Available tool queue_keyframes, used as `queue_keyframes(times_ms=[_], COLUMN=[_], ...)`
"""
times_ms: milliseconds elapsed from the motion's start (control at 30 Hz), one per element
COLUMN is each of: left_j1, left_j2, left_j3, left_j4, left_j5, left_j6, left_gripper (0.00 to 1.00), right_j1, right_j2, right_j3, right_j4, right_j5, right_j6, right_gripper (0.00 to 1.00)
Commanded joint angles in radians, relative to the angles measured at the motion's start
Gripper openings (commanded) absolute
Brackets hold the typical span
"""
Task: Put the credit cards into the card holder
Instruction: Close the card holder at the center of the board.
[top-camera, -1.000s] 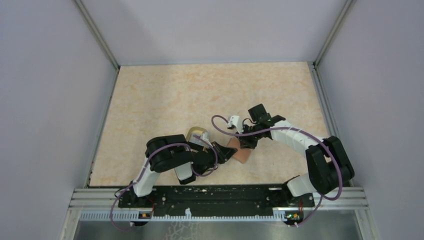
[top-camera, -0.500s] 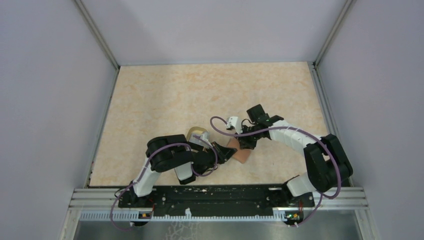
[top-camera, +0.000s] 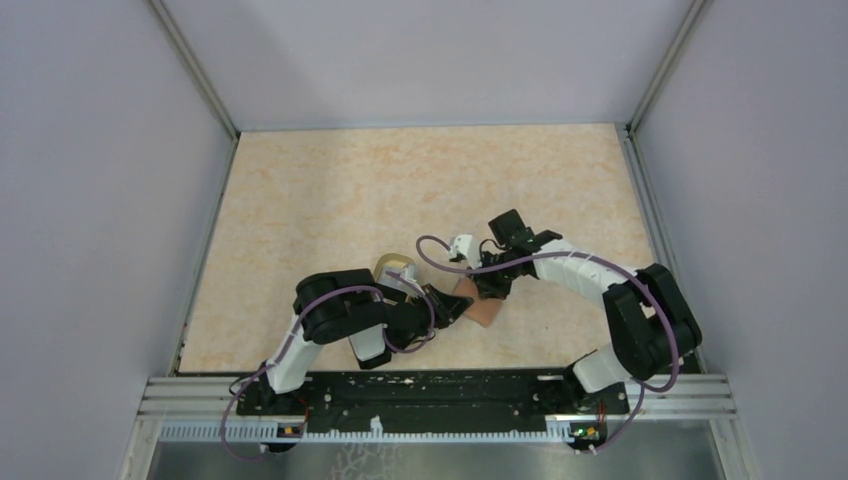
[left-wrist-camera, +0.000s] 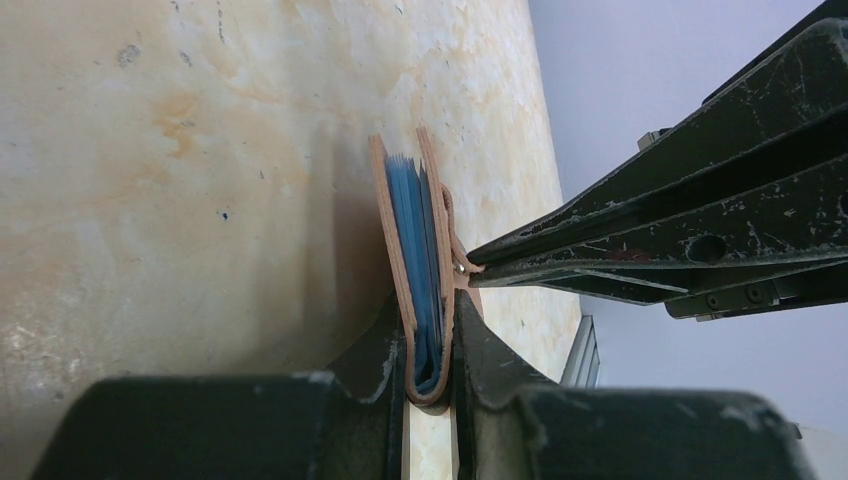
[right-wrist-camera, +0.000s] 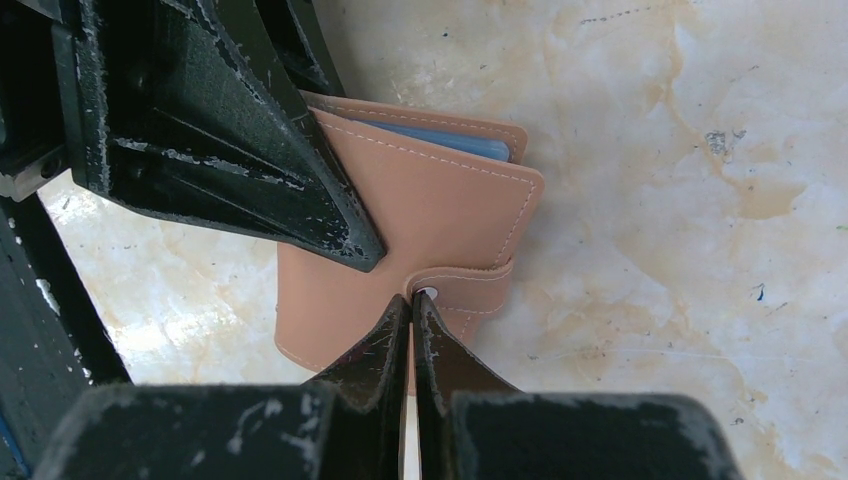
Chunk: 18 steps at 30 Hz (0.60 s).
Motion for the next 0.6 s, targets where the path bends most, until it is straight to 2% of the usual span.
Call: queue_keyframes(times_ms=[0, 567], left_j1=[-0.006, -0.006], left_j2=[0.008, 0.007], left_j3=[0.040, 0.062], left_j4=[0.117, 0.107], left_j5=[0.017, 0.029], left_j6=[0.060, 0.071], left_gripper=[0.00, 0.00], right_j1=[0.049, 0.129], right_j2=[0.063, 0.139], right_j3=[-0.005, 0.003], right_j4=[-0.001, -0.044], right_j5=[0.003, 0.017], right_j6=[0.006, -0.022], right_gripper=[0.00, 0.00])
